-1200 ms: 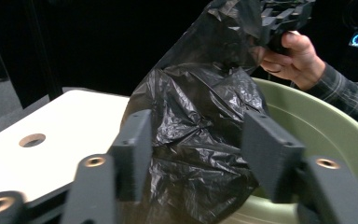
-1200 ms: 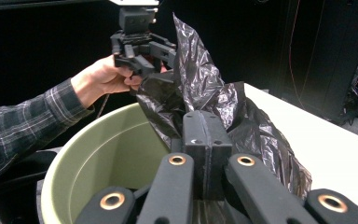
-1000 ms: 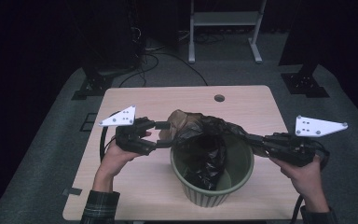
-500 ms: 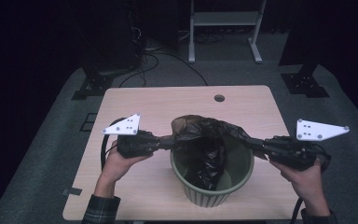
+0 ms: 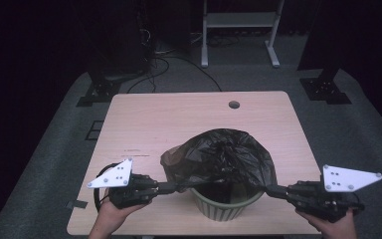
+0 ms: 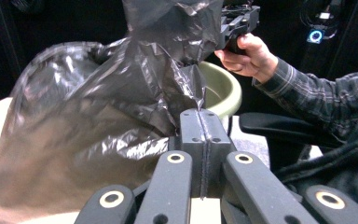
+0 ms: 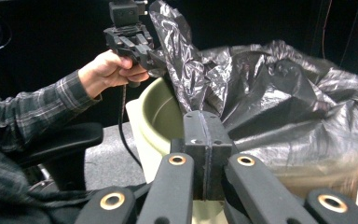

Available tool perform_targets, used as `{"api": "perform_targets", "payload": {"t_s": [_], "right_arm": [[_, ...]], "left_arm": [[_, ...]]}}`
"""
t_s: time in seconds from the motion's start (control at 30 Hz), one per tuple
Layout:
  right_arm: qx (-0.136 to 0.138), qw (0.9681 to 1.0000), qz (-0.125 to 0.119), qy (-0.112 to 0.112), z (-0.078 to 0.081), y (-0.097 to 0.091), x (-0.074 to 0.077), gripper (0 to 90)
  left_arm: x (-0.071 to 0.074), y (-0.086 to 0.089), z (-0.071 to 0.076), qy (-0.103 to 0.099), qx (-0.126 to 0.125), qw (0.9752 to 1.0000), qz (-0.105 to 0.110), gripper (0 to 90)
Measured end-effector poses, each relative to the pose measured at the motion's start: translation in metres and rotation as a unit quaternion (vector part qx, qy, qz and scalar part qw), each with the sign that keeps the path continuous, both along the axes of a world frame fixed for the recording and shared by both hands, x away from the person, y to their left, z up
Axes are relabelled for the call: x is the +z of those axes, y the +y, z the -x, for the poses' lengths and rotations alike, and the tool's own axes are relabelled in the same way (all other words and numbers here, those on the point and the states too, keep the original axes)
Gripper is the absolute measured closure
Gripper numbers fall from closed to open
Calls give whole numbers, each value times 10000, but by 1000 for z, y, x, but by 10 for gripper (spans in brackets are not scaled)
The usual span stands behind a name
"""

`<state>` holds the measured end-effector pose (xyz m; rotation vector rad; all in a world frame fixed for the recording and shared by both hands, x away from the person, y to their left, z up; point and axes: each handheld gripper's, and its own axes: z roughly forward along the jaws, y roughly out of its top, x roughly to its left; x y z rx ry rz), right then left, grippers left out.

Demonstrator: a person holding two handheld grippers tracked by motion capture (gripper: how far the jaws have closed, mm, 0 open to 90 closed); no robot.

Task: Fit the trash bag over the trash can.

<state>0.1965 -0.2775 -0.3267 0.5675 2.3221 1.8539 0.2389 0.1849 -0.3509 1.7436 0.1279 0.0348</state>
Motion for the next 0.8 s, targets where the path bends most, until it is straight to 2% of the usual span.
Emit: {"api": "perform_targets", "payload": {"t_s": [0.1,0.23,0.37,0.43,0.67,0.73,0.8], "right_arm": [[22,9999,44,121,7,-4,-10,900],[28,9997,30,254,13,-11,-23,900],[-104,9989,101,439,16,-21,-39,900],[-164,9981,82,587,13,-27,-49,900],[-403,9944,239,950,-2,-33,-77,900],[-458,9931,359,1019,-5,-32,-83,900],[-524,9909,558,1110,-9,-31,-92,900]], "left_arm": [[-12,0,6,176,-85,9998,-30,896],[-26,-2,11,256,-139,9996,-60,896],[-36,-4,12,303,-116,9994,-143,896],[-41,-6,10,379,-122,9991,-150,896],[-63,-8,-5,596,96,9972,-438,896],[-71,-7,-9,702,160,9960,-527,896],[-78,-6,-12,722,289,9940,-766,896]]}}
